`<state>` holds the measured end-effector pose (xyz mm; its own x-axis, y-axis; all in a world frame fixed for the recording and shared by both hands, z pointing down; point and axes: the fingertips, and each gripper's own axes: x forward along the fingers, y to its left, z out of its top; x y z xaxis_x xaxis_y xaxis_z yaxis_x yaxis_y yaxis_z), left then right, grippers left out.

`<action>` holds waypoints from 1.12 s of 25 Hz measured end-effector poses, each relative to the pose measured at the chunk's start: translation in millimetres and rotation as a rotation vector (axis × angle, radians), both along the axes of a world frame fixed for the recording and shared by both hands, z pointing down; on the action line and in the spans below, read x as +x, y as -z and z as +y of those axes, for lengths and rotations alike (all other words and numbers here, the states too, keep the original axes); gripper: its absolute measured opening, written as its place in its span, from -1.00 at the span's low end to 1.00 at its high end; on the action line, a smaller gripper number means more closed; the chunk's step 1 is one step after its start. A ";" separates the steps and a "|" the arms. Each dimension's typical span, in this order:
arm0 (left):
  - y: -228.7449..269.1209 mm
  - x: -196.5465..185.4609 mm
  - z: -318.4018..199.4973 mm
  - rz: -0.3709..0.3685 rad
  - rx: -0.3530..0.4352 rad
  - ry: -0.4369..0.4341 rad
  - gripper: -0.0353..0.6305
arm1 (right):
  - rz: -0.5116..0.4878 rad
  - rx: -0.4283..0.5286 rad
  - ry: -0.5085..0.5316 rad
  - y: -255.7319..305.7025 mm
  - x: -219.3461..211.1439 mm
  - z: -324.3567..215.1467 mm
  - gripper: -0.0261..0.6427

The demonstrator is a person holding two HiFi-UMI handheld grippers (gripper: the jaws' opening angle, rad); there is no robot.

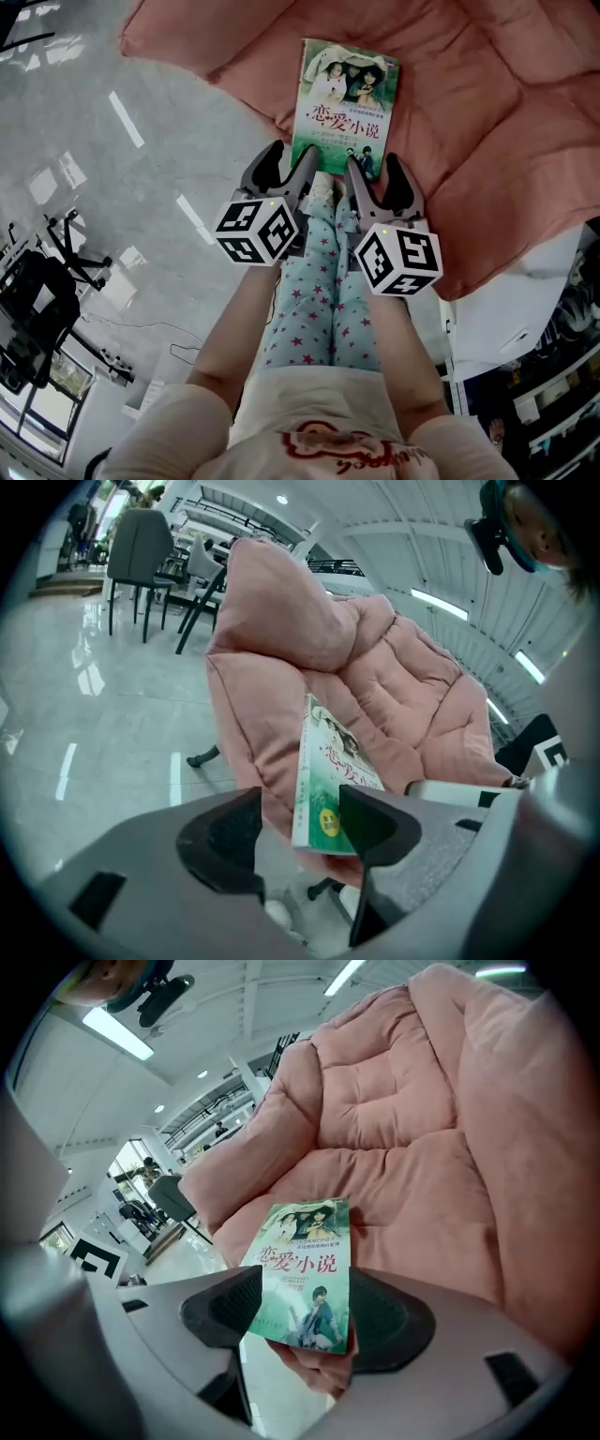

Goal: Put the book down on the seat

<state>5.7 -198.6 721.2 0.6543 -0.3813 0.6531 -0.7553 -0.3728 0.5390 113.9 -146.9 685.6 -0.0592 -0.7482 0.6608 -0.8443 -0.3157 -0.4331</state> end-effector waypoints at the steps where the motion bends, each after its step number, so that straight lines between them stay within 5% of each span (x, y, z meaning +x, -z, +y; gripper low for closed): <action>1: 2.7 -7.5 -1.8 -0.014 0.006 0.020 -0.16 | -0.002 0.000 0.002 3.2 0.0 1.7 -0.13; 4: 22.7 -21.4 -9.0 -0.018 0.035 0.067 -0.16 | 0.015 0.020 0.022 20.5 3.7 1.7 -0.13; 14: 135.9 18.6 -2.9 0.099 0.183 -0.059 -0.21 | 0.097 0.185 0.148 123.6 2.6 -16.6 -0.20; 17: 165.6 29.2 -4.5 0.123 0.220 -0.074 -0.24 | 0.132 0.217 0.154 150.9 6.8 -22.5 -0.66; 19: 186.0 32.7 -5.8 0.141 0.240 -0.083 -0.27 | 0.145 0.238 0.164 167.7 7.4 -25.7 -0.67; 28: 291.8 36.5 -14.5 0.248 0.318 -0.084 -0.69 | 0.175 0.344 0.228 263.0 -0.2 -38.0 -0.73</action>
<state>42.3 -213.1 429.4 0.8143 -0.4776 0.3298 -0.5770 -0.6050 0.5486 113.8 -184.9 422.6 -0.1579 -0.9070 0.3905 -0.9455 0.0249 -0.3245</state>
